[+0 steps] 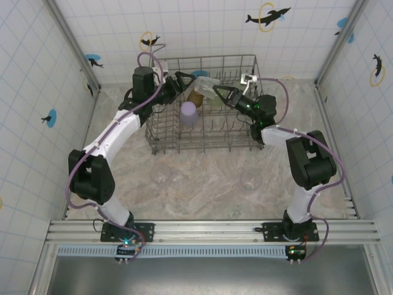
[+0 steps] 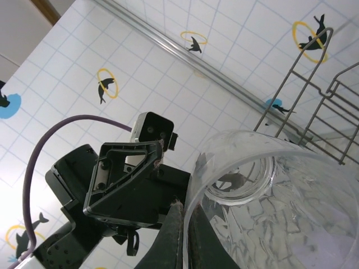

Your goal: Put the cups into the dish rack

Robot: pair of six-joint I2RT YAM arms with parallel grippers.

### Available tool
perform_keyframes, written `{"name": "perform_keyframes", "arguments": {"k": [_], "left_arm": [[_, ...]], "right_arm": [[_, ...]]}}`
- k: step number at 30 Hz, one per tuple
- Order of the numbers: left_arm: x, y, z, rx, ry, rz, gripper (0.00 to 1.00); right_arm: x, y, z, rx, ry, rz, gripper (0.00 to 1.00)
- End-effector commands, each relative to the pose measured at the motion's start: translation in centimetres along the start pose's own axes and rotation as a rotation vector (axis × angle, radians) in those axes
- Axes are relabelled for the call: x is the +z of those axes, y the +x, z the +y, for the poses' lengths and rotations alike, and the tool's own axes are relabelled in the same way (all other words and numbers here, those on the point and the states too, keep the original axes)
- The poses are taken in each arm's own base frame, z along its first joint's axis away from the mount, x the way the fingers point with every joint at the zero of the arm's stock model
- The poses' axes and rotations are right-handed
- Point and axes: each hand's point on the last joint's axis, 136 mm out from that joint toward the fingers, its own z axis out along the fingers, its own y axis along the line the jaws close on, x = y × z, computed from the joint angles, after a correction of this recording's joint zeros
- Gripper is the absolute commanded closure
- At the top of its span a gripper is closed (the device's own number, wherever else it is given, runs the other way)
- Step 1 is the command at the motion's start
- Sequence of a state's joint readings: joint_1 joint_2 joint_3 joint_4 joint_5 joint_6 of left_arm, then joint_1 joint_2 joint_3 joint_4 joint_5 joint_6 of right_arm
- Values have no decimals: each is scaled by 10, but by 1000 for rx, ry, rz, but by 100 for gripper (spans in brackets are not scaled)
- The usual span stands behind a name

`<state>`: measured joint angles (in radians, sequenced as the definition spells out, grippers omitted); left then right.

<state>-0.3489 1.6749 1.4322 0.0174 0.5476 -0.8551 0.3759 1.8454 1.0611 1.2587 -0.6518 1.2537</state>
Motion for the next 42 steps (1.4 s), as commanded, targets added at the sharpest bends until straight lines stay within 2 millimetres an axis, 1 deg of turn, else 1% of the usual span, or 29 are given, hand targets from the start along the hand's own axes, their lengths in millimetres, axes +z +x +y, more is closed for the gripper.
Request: {"name": "perform_keyframes", "arguments": {"k": [1,10,16,23,24,26,29,31,32,34,36,37,38,39,41,42], "left_arm": [[3,4,-10,-13,48,9,2],[8,8,-15,-28,81,16,3],[14,15,-21,-21,115,19,3],[22,23,-22,-34,126,44,10],[22,23,-22,-36,126,43,13],[24,24,-22,-40,130,46,23],[24,25,-25,-41,142,53,46],[24,27,-24,-40,142,57,63],[24,29,-23,-41,139,59,70],[24,31,-22,-41,140,63,84],[23,32,-22,-42,141,62,94],[23,32,-22,-42,140,63,98],[22,32,-22,-40,141,61,100],[22,32,-23,-38,143,61,100],[21,31,-25,-31,149,58,100],[21,30,-26,-28,152,55,100]], "right_arm": [[5,-3,31,-47,-121,-18,100],[15,3,34,-42,-140,0,100],[16,6,37,-43,-153,0,100],[14,5,42,-54,-159,-6,100],[15,6,43,-55,-162,-1,100],[17,6,44,-54,-167,5,100],[17,6,44,-50,-164,5,100],[16,7,43,-48,-162,7,100],[16,7,44,-49,-161,9,100],[14,9,42,-48,-147,15,92],[12,11,40,-53,-127,20,89],[11,12,40,-58,-117,20,86],[10,13,39,-60,-108,21,82],[8,14,41,-68,-101,26,78],[7,16,43,-84,-83,35,75],[6,16,44,-91,-71,40,72]]}}
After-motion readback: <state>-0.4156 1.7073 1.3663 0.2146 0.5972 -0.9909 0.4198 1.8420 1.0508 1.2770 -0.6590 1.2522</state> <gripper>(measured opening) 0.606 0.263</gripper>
